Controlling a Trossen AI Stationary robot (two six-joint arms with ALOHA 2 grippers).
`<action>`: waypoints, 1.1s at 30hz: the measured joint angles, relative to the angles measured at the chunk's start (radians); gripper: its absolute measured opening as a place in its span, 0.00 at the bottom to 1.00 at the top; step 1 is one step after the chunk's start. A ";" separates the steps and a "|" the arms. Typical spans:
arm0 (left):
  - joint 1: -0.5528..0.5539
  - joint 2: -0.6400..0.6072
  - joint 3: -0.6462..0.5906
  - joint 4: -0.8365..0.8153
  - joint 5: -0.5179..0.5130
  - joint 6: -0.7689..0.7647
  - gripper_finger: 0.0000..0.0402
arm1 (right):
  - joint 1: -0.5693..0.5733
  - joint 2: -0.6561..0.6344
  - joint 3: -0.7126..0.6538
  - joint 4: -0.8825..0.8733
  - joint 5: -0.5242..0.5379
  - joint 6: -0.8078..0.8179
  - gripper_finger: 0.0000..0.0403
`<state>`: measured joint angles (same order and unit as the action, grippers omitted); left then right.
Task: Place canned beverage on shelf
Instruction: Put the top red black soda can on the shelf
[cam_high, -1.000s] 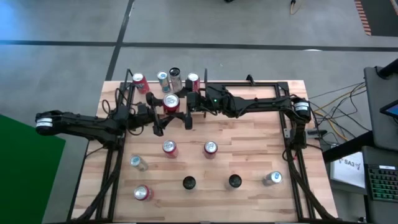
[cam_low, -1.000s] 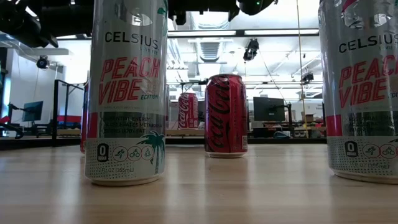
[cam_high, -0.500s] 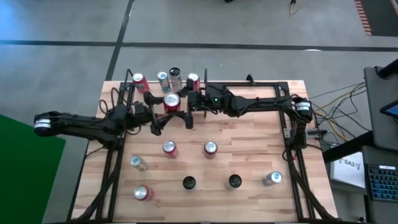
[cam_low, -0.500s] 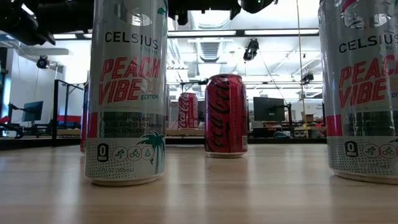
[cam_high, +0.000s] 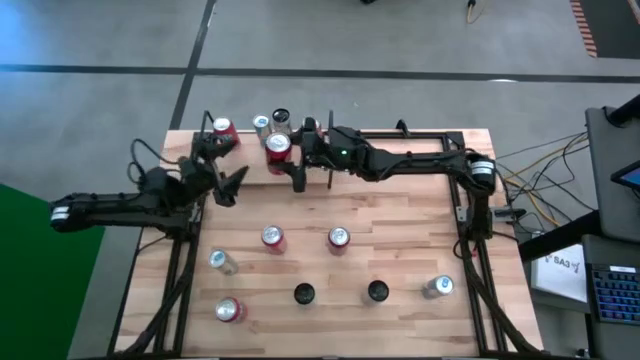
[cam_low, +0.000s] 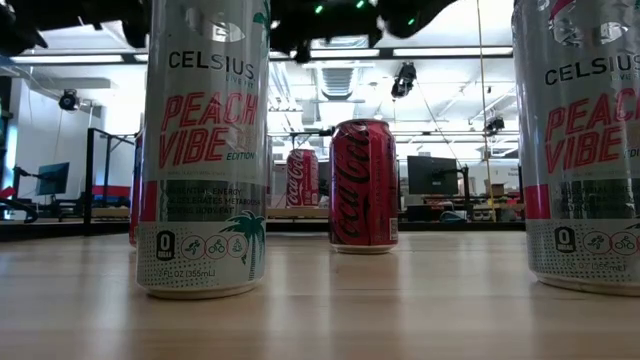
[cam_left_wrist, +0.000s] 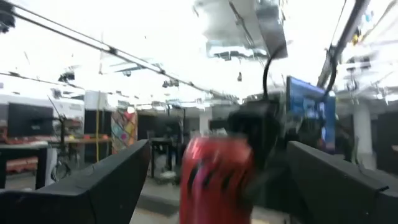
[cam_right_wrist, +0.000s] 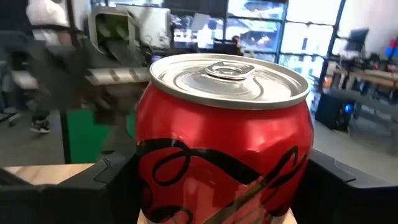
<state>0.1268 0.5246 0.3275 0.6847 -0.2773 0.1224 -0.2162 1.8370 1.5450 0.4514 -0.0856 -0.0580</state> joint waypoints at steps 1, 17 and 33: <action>0.000 -0.017 0.000 -0.002 -0.002 0.000 0.90 | -0.002 0.028 0.020 -0.001 0.007 0.014 0.71; 0.000 -0.170 0.000 -0.062 -0.003 -0.008 0.90 | -0.033 0.407 0.455 -0.260 0.081 0.008 0.71; 0.000 -0.189 0.000 -0.088 -0.003 -0.009 0.90 | -0.068 0.481 0.488 -0.315 0.116 0.032 0.71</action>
<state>0.1268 0.3351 0.3275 0.5970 -0.2804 0.1139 -0.2838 2.3179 2.0331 0.1362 0.0305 -0.0257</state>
